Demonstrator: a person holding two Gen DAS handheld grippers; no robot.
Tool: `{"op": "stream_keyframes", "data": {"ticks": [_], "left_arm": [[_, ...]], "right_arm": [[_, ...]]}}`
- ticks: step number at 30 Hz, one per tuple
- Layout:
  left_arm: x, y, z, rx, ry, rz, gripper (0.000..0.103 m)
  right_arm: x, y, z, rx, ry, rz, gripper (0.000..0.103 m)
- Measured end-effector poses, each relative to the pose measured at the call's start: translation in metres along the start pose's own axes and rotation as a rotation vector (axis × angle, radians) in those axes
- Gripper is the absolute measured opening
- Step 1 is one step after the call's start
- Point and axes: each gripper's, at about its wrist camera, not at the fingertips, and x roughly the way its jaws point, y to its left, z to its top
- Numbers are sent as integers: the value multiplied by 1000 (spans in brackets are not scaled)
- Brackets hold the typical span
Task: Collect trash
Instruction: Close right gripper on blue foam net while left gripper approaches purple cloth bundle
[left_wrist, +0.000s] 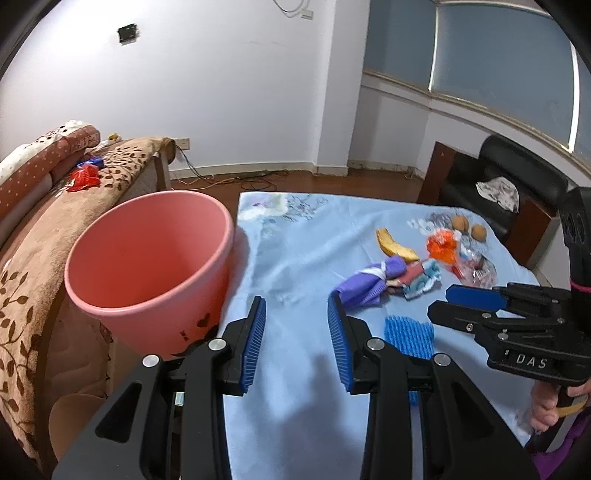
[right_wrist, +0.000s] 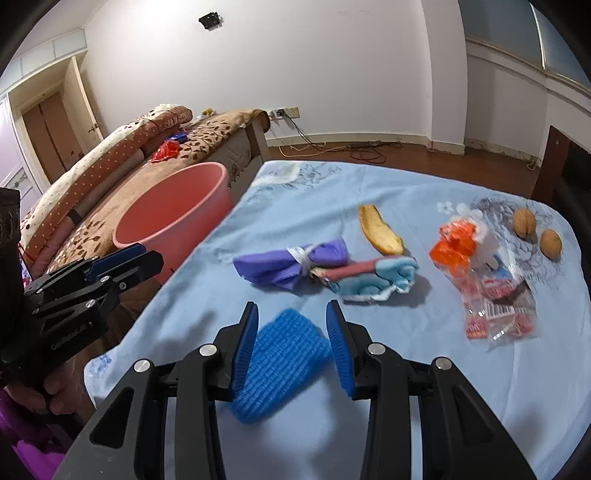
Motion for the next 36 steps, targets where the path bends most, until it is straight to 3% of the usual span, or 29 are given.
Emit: {"op": "stream_keyframes", "data": {"ticks": [18,22,36], "left_arm": [[12,-13,-8,21,65,-50,35],[15,-18,-9,34,75,-53,35],[27,-18,-11,33,112,-45,35]], "right_arm": [[-9,-42,-27,90,47,-62,38],[-7,-49,-32,109,62,-59,46],[10,-19,-31,-3,116,5,46]]}}
